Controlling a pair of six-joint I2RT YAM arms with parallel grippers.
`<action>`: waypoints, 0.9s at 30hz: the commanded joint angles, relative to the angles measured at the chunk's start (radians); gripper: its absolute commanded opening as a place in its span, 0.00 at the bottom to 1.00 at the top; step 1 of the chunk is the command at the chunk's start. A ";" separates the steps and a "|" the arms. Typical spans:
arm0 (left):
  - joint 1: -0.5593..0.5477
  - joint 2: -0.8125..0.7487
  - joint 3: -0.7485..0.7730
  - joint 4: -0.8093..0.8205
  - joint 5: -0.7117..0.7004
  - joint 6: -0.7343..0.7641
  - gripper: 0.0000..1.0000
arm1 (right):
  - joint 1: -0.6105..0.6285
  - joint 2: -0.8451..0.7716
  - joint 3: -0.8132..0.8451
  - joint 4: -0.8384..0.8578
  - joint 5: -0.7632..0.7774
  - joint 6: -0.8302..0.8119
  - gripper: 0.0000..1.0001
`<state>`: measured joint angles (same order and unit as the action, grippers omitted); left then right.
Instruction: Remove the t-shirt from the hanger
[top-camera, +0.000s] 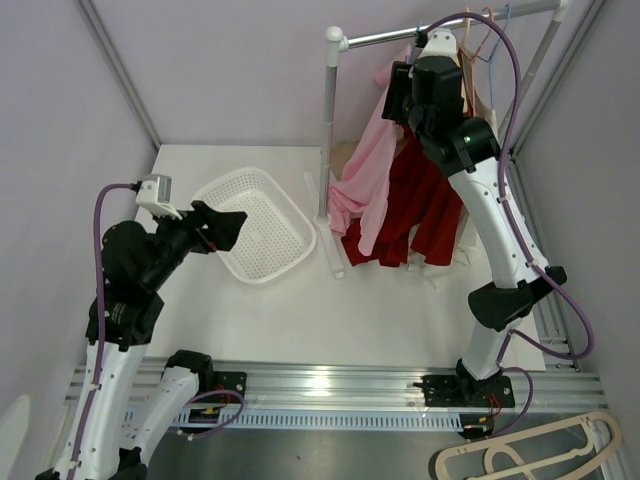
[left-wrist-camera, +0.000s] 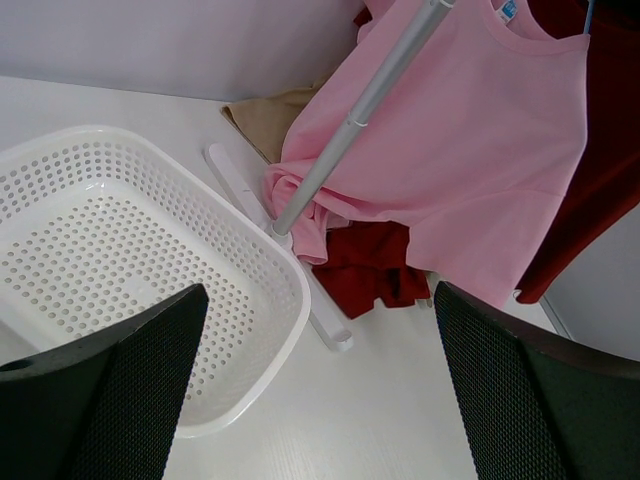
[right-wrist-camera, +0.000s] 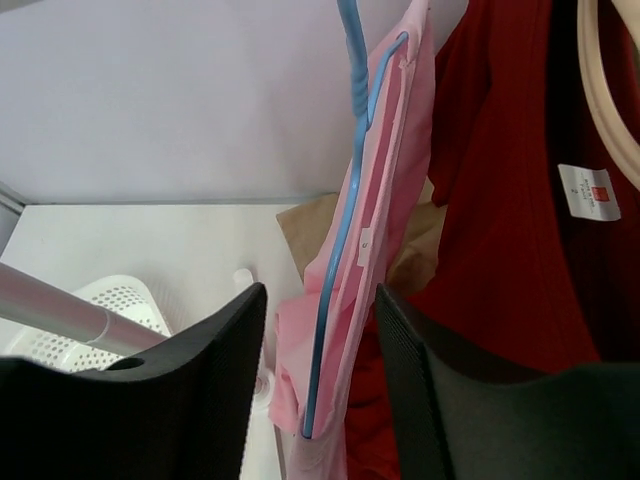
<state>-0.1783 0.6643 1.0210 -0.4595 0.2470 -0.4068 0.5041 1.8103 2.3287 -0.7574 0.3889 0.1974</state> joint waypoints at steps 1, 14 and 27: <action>-0.009 -0.011 0.013 0.010 0.001 0.025 0.99 | 0.005 0.003 0.023 0.053 0.042 -0.030 0.51; -0.009 -0.020 -0.009 0.008 -0.003 0.034 0.99 | 0.004 0.032 0.021 0.096 0.070 -0.065 0.15; -0.009 -0.006 -0.002 0.018 0.023 0.028 0.99 | 0.014 -0.032 0.043 0.170 0.057 -0.128 0.00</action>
<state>-0.1783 0.6487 1.0134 -0.4595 0.2478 -0.3912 0.5117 1.8397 2.3268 -0.6670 0.4473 0.1066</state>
